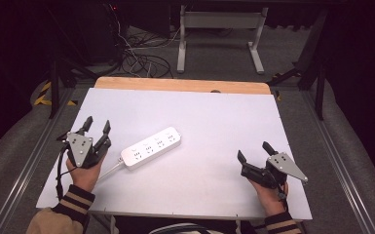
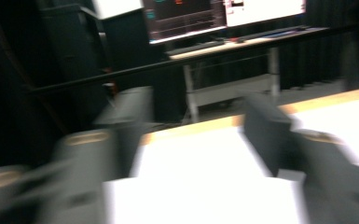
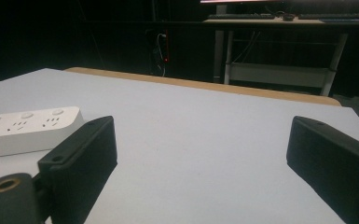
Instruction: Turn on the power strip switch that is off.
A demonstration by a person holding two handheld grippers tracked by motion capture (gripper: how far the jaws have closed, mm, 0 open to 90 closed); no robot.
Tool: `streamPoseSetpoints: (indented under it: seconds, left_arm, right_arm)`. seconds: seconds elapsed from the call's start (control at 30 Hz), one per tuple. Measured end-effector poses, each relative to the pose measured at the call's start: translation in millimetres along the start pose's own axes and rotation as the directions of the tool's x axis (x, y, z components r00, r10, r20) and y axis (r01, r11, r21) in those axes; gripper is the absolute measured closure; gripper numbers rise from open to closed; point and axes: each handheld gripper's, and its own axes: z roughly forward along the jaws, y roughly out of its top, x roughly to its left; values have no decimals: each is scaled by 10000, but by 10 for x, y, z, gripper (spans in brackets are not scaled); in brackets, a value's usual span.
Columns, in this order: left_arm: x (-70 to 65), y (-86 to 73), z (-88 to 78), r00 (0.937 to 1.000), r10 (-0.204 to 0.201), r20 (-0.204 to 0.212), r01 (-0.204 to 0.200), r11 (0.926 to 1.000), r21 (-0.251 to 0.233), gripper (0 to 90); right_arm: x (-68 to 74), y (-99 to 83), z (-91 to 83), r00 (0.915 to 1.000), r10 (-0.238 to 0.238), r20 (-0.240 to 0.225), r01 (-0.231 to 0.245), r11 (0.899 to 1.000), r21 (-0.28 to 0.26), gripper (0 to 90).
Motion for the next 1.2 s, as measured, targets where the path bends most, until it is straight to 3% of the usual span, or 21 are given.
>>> streamPoseSetpoints:
  seconds: [0.03,0.07,0.1,0.43,1.2]
  left_arm:
    - [-9,4,15,9997,-69,-217,70,10000,44,118]
    - [-14,13,27,9994,-226,-277,230,9997,119,118]
    - [-18,27,37,9988,-419,-261,425,9988,239,0]
    - [-20,25,35,9984,-536,197,531,9983,234,3]
    - [-10,-4,28,9983,-518,264,512,9984,245,4]
  right_arm:
    - [0,0,-1,10000,10,1,-10,10000,1,90]
    - [1,0,-2,10000,35,7,-35,10000,9,90]
    - [0,0,-2,10000,29,9,-29,10000,8,90]
    - [0,2,-2,10000,-10,17,10,10000,-18,90]
    - [8,9,19,10000,12,-88,-12,10000,-50,89]
